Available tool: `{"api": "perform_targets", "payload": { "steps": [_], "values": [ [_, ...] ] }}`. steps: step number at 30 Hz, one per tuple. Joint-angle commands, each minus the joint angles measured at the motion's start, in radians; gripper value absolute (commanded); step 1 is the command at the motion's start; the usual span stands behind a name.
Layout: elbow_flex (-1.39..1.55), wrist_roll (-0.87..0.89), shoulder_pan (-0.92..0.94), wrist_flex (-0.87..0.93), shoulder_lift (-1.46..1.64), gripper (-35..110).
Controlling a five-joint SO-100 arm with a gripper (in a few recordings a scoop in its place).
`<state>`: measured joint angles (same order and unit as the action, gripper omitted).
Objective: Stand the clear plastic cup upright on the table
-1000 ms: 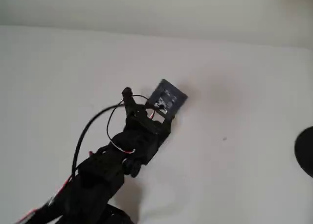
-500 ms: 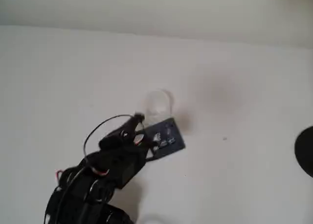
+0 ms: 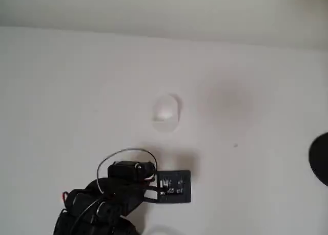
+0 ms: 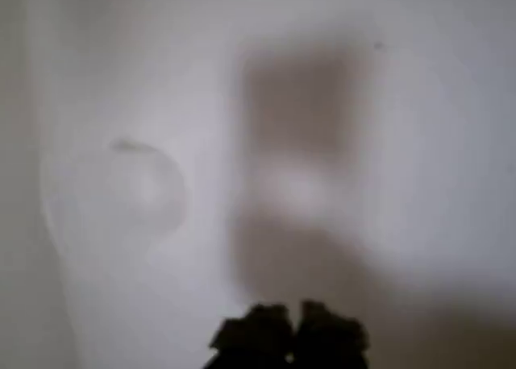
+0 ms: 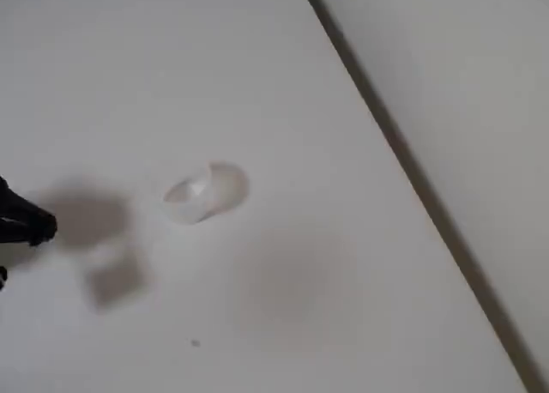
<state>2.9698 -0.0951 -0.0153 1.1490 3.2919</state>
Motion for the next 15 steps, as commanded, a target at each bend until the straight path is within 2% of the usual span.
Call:
{"api": "perform_targets", "payload": {
  "steps": [1, 15],
  "values": [
    [0.041, 0.034, 0.044, -0.026, -0.002, 0],
    [0.041, 0.032, 0.051, -0.023, -0.002, 2]
  ]
}}
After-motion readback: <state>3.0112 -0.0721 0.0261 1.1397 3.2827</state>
